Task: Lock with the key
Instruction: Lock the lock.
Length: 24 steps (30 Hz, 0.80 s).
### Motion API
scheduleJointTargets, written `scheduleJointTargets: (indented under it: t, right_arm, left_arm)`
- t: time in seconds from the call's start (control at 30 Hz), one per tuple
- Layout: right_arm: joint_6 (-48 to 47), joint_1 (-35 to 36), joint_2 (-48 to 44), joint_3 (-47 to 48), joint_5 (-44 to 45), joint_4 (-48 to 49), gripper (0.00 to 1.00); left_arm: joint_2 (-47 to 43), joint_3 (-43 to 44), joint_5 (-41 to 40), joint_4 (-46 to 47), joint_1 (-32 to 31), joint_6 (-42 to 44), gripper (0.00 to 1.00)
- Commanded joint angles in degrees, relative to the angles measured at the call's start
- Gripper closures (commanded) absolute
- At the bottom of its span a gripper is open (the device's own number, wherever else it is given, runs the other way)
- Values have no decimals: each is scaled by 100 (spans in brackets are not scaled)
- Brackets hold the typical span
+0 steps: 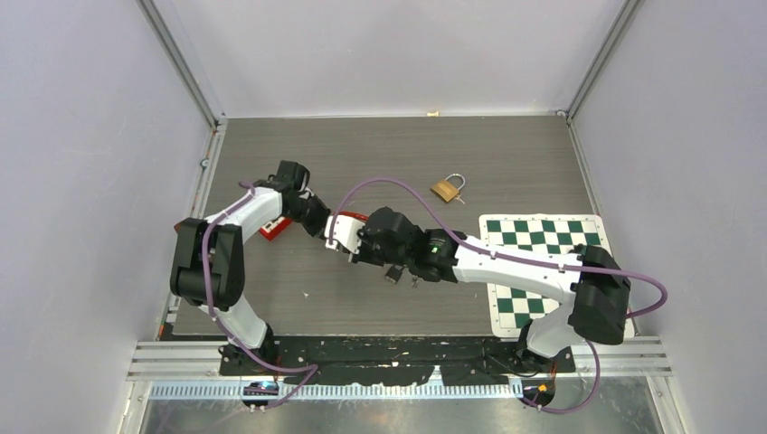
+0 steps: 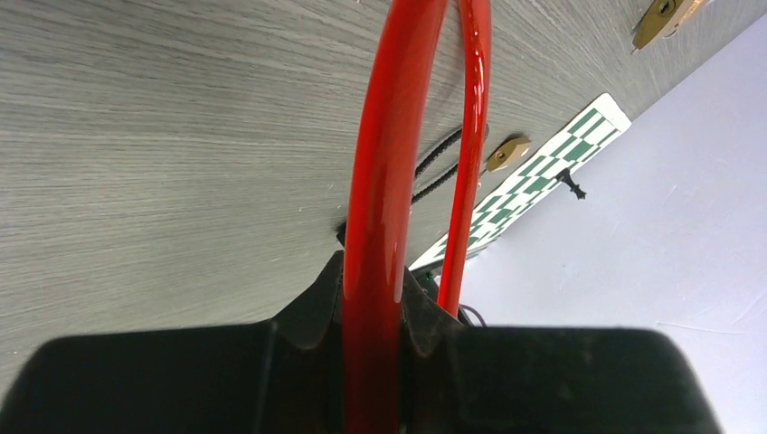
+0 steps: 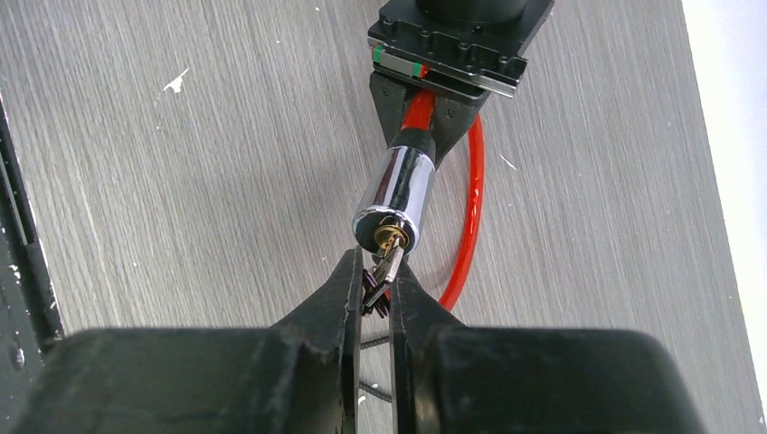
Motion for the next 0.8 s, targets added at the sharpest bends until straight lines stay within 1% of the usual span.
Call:
scheduleJointTargets:
  t: [0.0,0.07,0.1,0.13,0.2,0.3,0.37,0.5,0.57,0.63,0.67,0.77]
  right_arm:
    - [-272,-49,-177,701,162,-484,94]
    - [-184,-80,-159,769,87,-495,95]
    - [-110,-105,-162,788,63,-497,95]
    - [-70,-125,-162,833,38,-511,95]
    - [59,-205,-162,897,-31,-540,95]
    - [270,-373,-147,1050,-142,-618,95]
    - [399,-500,-134,1179,-300,-705,94]
    - [616,-768,-106,1423,-677,-880,95]
    - [674,-901,-101,1520,-925,-1023,95]
    - [680,-1049,-130,1564,-1099,-1107,94]
    - [647,-1149,-137,1568,-1169,-1124,95]
    - [557,-1333,-234,1576,-1469,-1194,95]
  left_arm:
    - [-25,114,-776,225,173,362,100]
    - [-109,151,-706,271,180,431,99]
    - [-174,173,-678,283,174,486,95]
    - [-268,204,-683,301,180,529,88]
    - [-490,255,-717,323,180,616,71]
    - [-915,372,-737,343,179,748,54]
    - [-1166,401,-705,387,180,753,47]
    - [-1538,412,-408,540,180,681,38]
    - [-1672,389,-193,621,180,660,31]
    - [-1844,307,-9,826,179,822,9]
    - [-1967,265,-74,875,180,900,2]
    - [-2355,124,-466,934,185,1257,0]
